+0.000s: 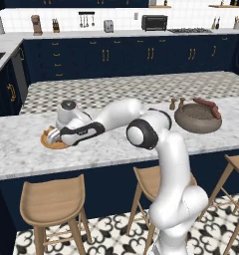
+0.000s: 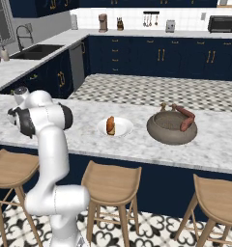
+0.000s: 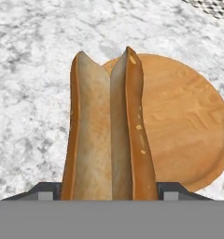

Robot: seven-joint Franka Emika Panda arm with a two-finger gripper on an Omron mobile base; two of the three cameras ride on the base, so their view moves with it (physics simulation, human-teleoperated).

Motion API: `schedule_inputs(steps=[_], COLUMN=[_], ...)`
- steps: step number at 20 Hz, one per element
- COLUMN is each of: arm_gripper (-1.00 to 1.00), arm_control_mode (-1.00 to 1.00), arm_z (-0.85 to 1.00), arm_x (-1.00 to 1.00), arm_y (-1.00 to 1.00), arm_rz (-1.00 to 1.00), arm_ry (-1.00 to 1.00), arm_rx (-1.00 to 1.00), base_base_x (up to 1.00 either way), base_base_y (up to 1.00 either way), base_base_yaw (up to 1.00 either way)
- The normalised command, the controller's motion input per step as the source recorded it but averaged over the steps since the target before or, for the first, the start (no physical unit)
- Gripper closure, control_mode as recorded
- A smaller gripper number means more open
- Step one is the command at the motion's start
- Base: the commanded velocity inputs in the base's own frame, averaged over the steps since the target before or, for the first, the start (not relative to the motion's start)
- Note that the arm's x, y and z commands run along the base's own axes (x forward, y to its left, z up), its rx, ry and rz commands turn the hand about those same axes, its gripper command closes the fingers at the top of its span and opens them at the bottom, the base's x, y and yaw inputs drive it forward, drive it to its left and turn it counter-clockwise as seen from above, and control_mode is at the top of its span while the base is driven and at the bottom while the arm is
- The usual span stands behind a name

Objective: Place one bun and one sausage from the bowl on each plate.

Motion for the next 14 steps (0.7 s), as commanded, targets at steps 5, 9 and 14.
schedule_inputs(steps=[5,9,14], arm_gripper=[1.00,1.00,-1.00], arm_control_mode=[-1.00,-1.00,-1.00], arm_z=[-0.39,-0.09,0.00], arm_x=[0.36,0.09,0.07], arm_y=[0.00,0.02,0.01], arm_rz=[-0.06,-0.05,-0.02], arm_ry=[0.00,0.00,0.00], arm_rx=[0.00,0.00,0.00], base_base_x=[0.00,0.00,0.00], base_base_y=[0.00,0.00,0.00], base_base_yaw=[0.00,0.00,0.00])
